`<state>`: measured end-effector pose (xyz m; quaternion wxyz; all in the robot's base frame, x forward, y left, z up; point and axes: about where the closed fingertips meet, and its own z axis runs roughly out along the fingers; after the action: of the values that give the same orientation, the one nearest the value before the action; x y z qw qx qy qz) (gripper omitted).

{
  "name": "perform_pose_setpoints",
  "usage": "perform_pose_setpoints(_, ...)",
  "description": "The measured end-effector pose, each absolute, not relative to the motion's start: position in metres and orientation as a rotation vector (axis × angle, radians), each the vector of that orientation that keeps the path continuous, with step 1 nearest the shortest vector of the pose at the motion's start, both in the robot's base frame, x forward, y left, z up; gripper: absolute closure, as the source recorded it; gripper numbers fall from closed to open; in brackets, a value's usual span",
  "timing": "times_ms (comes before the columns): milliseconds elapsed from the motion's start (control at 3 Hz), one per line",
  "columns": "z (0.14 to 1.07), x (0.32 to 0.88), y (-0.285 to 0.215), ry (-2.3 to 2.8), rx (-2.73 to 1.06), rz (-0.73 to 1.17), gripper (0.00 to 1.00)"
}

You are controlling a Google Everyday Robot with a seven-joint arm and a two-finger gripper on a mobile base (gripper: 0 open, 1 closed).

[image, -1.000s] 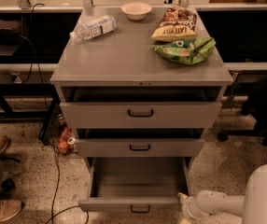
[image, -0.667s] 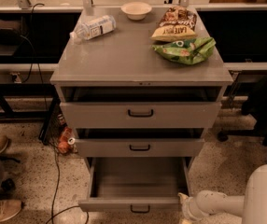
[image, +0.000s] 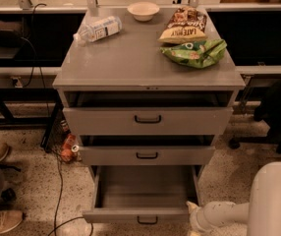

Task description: Open bottom drawer

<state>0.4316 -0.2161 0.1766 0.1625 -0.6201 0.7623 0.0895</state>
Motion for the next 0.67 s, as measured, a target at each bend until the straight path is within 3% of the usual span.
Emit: perform_pose_setpoints(667, 0.1807, 0.4340, -0.2126, 2.160, -1.788, 0.241, 0.00)
